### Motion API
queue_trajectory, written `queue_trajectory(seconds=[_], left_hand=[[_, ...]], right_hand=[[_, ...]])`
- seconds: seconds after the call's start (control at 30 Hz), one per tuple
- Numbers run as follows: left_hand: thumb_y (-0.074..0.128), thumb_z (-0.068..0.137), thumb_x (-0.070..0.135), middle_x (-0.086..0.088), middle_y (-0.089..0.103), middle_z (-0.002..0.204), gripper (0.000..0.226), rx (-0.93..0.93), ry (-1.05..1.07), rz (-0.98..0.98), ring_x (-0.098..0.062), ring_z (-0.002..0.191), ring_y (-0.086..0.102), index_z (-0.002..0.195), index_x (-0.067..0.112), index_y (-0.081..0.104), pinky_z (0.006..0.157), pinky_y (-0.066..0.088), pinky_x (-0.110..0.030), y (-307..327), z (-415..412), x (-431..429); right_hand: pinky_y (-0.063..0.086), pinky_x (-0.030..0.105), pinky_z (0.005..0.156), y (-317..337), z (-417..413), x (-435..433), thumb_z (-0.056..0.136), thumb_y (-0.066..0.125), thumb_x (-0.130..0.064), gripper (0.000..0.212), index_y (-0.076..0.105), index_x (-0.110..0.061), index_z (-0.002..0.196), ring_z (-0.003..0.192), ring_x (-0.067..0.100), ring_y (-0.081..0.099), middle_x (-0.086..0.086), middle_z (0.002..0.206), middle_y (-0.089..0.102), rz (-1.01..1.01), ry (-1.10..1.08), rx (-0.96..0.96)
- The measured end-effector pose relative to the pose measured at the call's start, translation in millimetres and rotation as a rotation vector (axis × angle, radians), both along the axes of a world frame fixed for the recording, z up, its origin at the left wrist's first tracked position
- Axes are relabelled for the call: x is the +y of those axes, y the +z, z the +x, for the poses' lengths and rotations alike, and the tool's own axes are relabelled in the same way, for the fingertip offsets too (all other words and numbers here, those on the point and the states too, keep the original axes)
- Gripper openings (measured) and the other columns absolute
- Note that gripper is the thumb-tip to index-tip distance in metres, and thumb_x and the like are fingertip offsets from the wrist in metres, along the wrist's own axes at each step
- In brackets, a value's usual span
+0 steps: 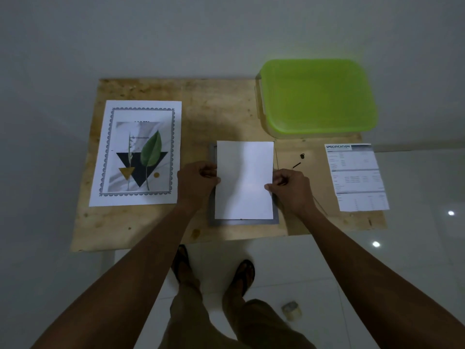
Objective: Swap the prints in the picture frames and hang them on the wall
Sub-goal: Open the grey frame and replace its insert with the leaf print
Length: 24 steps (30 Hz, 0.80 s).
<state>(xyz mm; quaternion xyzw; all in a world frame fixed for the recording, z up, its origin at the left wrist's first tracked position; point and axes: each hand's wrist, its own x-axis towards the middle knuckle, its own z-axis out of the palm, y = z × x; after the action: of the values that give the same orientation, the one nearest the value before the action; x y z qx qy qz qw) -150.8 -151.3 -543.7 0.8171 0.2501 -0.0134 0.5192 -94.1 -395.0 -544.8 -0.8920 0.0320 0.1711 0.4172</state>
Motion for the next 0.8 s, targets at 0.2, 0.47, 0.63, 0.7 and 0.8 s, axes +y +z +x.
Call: queue_trajectory(seconds=[0.2, 0.47, 0.63, 0.7, 0.8], left_hand=[[0.080, 0.075, 0.009, 0.000, 0.074, 0.093, 0.028, -0.001, -0.026, 0.139, -0.012, 0.086, 0.068, 0.103, 0.012, 0.075, 0.080, 0.058, -0.028, -10, -6, -1], [0.078, 0.076, 0.008, -0.005, 0.072, 0.084, 0.015, -0.028, -0.108, 0.320, -0.016, 0.077, 0.066, 0.089, 0.008, 0.072, 0.073, 0.058, -0.033, -11, -10, -8], [0.075, 0.084, 0.017, -0.006, 0.059, 0.111, 0.042, 0.025, -0.203, 0.458, -0.022, 0.096, 0.059, 0.125, 0.016, 0.066, 0.081, 0.050, -0.028, -13, -12, -7], [0.070, 0.089, 0.022, -0.005, 0.049, 0.120, 0.047, 0.061, -0.271, 0.495, -0.021, 0.104, 0.055, 0.135, 0.023, 0.060, 0.085, 0.052, -0.031, -13, -14, -7], [0.065, 0.092, 0.030, -0.006, 0.045, 0.121, 0.046, 0.099, -0.347, 0.559, -0.023, 0.108, 0.052, 0.137, 0.025, 0.057, 0.085, 0.055, -0.038, -11, -18, -6]], right_hand=[[0.049, 0.022, 0.069, -2, -7, 2, 0.077, 0.082, -0.015, 0.023, 0.075, -0.024, 0.097, 0.076, 0.004, 0.065, -0.010, 0.079, 0.071, -0.086, 0.027, -0.057], [0.054, 0.036, 0.074, 0, -12, 9, 0.074, 0.075, -0.017, 0.054, 0.059, -0.032, 0.123, 0.082, 0.019, 0.064, -0.006, 0.081, 0.068, -0.173, 0.065, -0.133], [0.048, 0.032, 0.075, -4, -15, 8, 0.082, 0.070, -0.021, 0.060, 0.056, -0.035, 0.138, 0.089, 0.015, 0.057, -0.006, 0.089, 0.059, -0.238, 0.177, -0.184], [0.048, 0.032, 0.077, -8, -18, 6, 0.089, 0.064, -0.027, 0.051, 0.056, -0.036, 0.140, 0.091, 0.017, 0.058, -0.004, 0.098, 0.053, -0.312, 0.245, -0.172], [0.050, 0.033, 0.080, -11, -24, 6, 0.096, 0.057, -0.041, 0.045, 0.055, -0.037, 0.141, 0.094, 0.020, 0.062, -0.001, 0.111, 0.049, -0.372, 0.264, -0.147]])
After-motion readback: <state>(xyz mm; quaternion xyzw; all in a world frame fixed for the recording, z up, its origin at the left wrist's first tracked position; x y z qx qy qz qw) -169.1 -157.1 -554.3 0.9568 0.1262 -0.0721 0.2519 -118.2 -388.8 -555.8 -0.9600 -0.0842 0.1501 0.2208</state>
